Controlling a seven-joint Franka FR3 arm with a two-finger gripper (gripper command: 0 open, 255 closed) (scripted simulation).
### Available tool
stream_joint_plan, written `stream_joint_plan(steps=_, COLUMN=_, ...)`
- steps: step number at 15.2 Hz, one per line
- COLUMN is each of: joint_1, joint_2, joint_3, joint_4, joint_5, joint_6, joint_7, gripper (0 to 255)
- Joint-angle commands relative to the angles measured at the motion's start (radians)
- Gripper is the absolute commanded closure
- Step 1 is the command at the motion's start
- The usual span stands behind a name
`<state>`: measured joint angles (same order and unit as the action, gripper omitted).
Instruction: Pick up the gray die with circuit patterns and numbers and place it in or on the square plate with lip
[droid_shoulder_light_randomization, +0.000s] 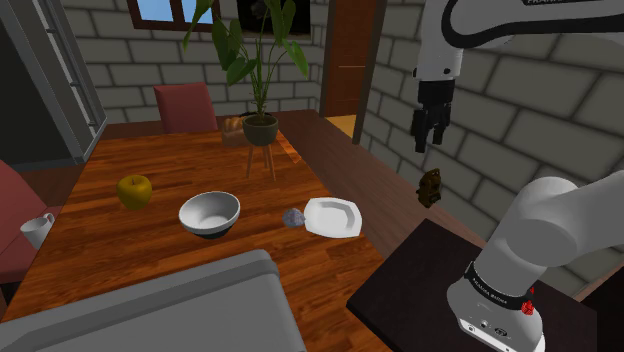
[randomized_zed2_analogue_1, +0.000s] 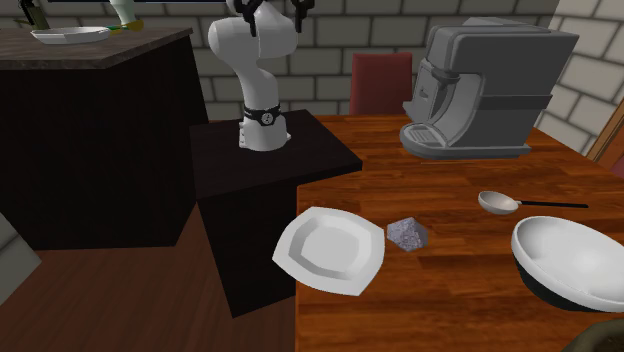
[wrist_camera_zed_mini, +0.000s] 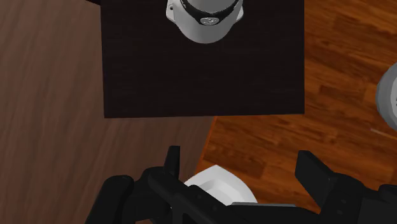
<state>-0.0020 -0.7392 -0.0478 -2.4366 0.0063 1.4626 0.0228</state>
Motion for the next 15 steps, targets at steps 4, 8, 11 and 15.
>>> stream_joint_plan(steps=4, joint_1=0.017, joint_2=0.089, joint_3=0.061, joint_4=0.01, joint_5=0.012, joint_6=0.076, joint_7=0.065, gripper=0)
stream_joint_plan(steps=8, joint_1=0.034, joint_2=0.225, joint_3=0.138, joint_4=0.045, joint_5=0.013, joint_6=0.169, joint_7=0.153, gripper=0)
stream_joint_plan(steps=11, joint_1=0.043, joint_2=0.338, joint_3=0.191, joint_4=0.088, joint_5=-0.002, joint_6=0.229, joint_7=0.222, gripper=0)
stream_joint_plan(steps=15, joint_1=0.052, joint_2=0.5, joint_3=0.252, joint_4=0.165, joint_5=-0.043, joint_6=0.292, joint_7=0.321, gripper=0)
